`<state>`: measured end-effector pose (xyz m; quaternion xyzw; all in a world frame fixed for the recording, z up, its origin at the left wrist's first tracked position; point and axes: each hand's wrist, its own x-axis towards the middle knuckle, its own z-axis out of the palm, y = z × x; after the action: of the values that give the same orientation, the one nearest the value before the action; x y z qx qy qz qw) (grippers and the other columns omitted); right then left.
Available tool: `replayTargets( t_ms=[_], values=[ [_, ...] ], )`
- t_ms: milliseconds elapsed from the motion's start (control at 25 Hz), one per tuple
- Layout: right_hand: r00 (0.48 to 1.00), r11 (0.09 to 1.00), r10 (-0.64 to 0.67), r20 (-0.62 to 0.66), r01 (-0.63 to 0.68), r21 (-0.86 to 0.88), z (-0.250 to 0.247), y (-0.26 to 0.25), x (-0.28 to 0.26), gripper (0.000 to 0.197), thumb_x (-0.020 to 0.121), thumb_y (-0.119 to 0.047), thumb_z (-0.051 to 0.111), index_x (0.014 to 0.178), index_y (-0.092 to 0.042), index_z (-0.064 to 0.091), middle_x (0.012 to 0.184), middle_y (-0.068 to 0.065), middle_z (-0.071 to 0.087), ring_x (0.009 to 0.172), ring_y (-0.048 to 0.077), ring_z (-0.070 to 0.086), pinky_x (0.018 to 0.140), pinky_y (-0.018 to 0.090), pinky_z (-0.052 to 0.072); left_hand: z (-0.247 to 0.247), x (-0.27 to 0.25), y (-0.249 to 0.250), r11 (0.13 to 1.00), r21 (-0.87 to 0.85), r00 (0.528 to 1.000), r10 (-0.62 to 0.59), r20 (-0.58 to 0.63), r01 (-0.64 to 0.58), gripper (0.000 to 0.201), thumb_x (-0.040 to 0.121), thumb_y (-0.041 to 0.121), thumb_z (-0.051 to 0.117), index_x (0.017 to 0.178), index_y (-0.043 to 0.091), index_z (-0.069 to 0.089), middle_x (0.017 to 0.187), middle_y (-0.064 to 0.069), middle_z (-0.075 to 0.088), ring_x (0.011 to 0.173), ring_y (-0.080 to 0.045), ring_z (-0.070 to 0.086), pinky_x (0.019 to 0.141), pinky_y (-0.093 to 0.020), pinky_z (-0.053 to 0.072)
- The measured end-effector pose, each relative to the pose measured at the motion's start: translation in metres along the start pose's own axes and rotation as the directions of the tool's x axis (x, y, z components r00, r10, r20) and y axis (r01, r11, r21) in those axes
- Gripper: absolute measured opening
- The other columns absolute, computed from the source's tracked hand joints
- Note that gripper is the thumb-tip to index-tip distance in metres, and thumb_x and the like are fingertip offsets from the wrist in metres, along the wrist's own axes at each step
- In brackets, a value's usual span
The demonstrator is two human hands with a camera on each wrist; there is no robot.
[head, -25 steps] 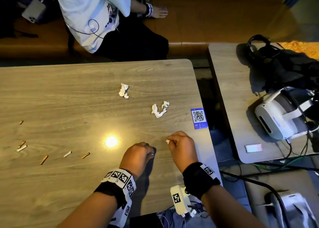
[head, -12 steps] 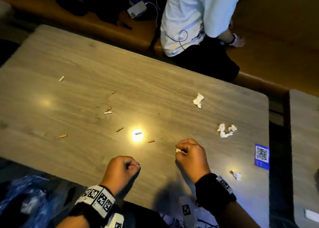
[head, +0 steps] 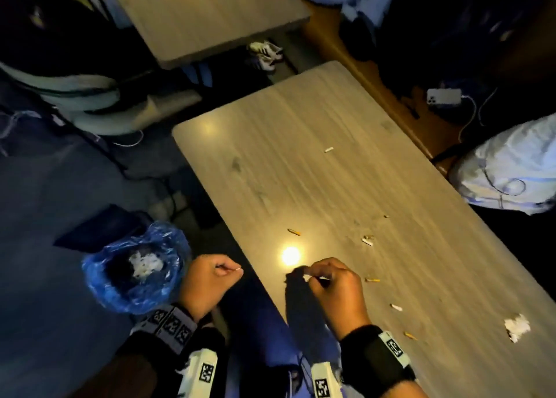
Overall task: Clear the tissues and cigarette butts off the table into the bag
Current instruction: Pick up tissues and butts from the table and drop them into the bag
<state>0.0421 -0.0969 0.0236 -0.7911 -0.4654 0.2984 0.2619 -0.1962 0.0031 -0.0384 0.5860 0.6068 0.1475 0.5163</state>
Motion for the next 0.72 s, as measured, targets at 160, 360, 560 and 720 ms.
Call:
replayTargets(
  t_ms=[160, 360, 560, 720],
  values=[
    [0.995, 0.996, -0.081, 0.056, 0.080, 0.031, 0.051, -0.046, 0.023, 0.028, 0.074, 0.008, 0.073, 0.078, -0.018, 0.078, 0.084, -0.010, 0.068, 0.082, 0.001, 0.066, 0.071, 0.010, 0.051, -0.052, 0.018, -0.042, 0.999, 0.012, 0.996, -0.037, -0.084, 0.038, 0.012, 0.072, 0.015, 0.084, 0.067, 0.023, 0.076, 0.067, 0.015, 0.074, 0.064, 0.003, 0.070, 0.067, -0.022, 0.058],
    [0.923, 0.986, -0.146, 0.357, 0.167, -0.028, 0.191, -0.103, 0.063, 0.022, 0.080, 0.001, 0.070, 0.086, -0.019, 0.078, 0.092, -0.010, 0.063, 0.082, 0.004, 0.065, 0.079, 0.019, 0.054, -0.126, 0.047, -0.156, 0.979, 0.094, 0.971, -0.164, -0.175, 0.182, 0.005, 0.072, 0.026, 0.073, 0.070, 0.021, 0.072, 0.064, 0.005, 0.071, 0.062, -0.008, 0.069, 0.064, -0.034, 0.057],
    [0.851, 0.964, -0.135, 0.508, 0.231, -0.132, 0.305, -0.119, 0.091, 0.018, 0.084, -0.004, 0.066, 0.090, -0.016, 0.077, 0.094, -0.006, 0.065, 0.083, 0.004, 0.062, 0.077, 0.005, 0.043, -0.149, 0.088, -0.223, 0.949, 0.097, 0.936, -0.272, -0.225, 0.299, 0.009, 0.077, 0.018, 0.072, 0.070, 0.012, 0.073, 0.073, -0.007, 0.073, 0.072, -0.026, 0.069, 0.070, -0.037, 0.056],
    [0.825, 0.948, -0.091, 0.558, 0.244, -0.205, 0.380, -0.115, 0.113, 0.014, 0.083, -0.006, 0.067, 0.093, -0.013, 0.076, 0.099, 0.002, 0.067, 0.088, 0.015, 0.065, 0.080, 0.011, 0.040, -0.154, 0.114, -0.276, 0.936, 0.048, 0.920, -0.333, -0.205, 0.350, 0.003, 0.079, 0.022, 0.072, 0.079, 0.019, 0.071, 0.080, -0.004, 0.074, 0.081, -0.028, 0.070, 0.075, -0.035, 0.055]
  ],
)
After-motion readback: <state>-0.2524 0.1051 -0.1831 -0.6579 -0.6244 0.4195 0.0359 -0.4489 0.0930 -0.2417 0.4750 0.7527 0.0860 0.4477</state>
